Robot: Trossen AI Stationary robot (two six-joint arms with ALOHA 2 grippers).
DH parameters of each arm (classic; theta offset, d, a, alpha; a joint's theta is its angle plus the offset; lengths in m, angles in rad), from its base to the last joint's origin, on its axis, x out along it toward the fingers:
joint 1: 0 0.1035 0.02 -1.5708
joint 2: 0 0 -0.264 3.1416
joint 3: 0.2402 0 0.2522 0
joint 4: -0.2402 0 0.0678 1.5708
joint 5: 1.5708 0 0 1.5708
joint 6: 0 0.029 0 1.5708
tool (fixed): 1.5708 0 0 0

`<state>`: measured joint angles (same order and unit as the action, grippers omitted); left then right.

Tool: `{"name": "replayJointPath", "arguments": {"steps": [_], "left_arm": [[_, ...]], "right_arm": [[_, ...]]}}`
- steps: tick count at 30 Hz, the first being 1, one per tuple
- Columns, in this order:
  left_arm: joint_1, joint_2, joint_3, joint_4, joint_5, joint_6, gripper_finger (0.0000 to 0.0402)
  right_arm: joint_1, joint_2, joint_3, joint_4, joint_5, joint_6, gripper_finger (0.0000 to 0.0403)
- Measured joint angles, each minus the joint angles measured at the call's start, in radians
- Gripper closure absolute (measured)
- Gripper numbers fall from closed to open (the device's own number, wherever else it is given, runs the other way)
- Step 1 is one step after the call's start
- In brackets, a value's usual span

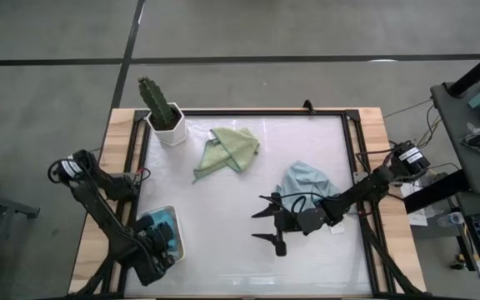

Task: Fold microfiber towels
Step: Put the blue microfiber into the white bin

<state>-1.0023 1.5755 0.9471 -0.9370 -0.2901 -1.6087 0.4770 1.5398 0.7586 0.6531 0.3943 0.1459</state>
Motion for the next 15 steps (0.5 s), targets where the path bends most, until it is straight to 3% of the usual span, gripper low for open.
{"name": "replayJointPath", "arguments": {"steps": [5, 15], "left_arm": [[0.0, -0.006, 0.012, -0.005, 0.028, 0.001, 0.0396], [-0.001, -0.157, 0.073, 0.006, 0.091, -0.005, 0.0395]], "right_arm": [[0.0, 0.0, 0.0, -0.001, 0.0, -0.005, 0.0149], [0.0, 0.0, 0.0, -0.004, 0.0, -0.004, 0.0145]]}}
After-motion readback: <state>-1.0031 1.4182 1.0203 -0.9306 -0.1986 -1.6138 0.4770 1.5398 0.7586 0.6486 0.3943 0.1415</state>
